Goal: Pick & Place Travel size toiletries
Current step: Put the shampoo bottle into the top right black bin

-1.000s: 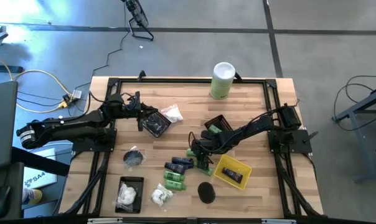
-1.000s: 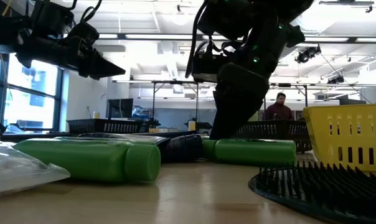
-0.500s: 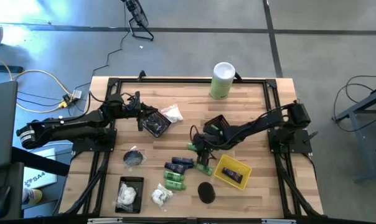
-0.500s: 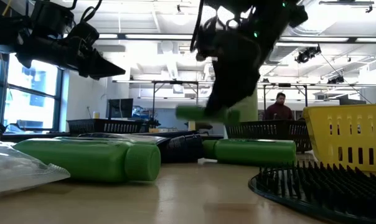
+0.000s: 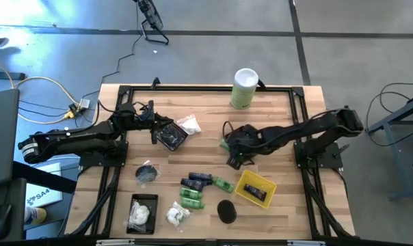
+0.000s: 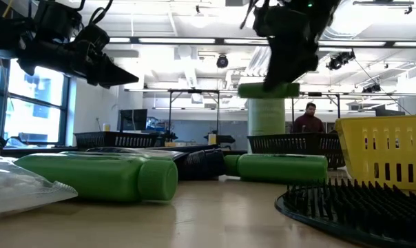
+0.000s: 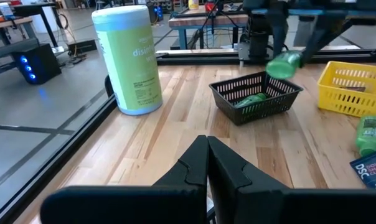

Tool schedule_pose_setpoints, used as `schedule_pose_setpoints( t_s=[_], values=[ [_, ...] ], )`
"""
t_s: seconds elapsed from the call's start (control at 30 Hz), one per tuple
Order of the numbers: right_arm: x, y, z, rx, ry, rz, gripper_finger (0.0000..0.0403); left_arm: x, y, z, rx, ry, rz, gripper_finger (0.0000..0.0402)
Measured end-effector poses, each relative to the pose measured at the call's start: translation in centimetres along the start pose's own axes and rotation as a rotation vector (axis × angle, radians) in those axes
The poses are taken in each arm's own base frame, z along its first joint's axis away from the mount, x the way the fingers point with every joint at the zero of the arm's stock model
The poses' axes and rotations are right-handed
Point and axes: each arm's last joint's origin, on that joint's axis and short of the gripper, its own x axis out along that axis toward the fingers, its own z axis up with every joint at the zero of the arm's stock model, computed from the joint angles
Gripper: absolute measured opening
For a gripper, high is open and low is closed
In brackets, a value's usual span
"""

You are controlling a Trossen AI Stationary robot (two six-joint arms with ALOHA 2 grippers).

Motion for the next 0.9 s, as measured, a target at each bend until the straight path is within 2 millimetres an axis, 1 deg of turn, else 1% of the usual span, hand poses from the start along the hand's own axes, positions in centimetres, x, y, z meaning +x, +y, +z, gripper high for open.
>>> schedule_pose_setpoints(
  t_s=[0.17, 0.3, 0.37, 0.43, 0.53, 0.63, 0.77, 0.9],
  values=[
    [-1.8, -1.4, -0.6, 0.039, 0.019, -0.087, 0.0161, 0.0, 0.0, 0.0, -0.001, 0.004, -0.001, 0.0000],
    [-2.3, -2.0, -1.0, 0.058, 0.037, -0.136, 0.0158, 0.0, 0.0, 0.0, -0.002, 0.005, 0.000, 0.0000],
    [-2.2, -2.2, -0.9, 0.066, 0.042, -0.142, 0.0157, 0.0, 0.0, 0.0, -0.002, 0.005, 0.000, 0.0000],
    [-1.8, -2.2, -0.9, 0.073, 0.035, -0.144, 0.0158, 0.0, 0.0, -0.1, -0.002, 0.005, 0.000, 0.0000],
    [-0.6, -2.5, -1.6, 0.081, 0.044, -0.158, 0.0160, 0.0, 0.0, -0.1, -0.002, 0.006, 0.000, 0.0000],
    [0.9, -3.0, -2.8, 0.109, 0.049, -0.173, 0.0157, 0.0, 0.0, -0.1, -0.002, 0.006, -0.001, 0.0000],
    [2.9, -4.2, -4.7, 0.166, 0.076, -0.211, 0.0158, 0.0, 0.0, -0.1, -0.005, 0.014, -0.001, 0.0000],
    [4.4, -5.0, -5.9, 0.236, 0.068, -0.206, 0.0159, 0.0, 0.0, -0.2, -0.005, 0.016, -0.002, 0.0000]
  ],
)
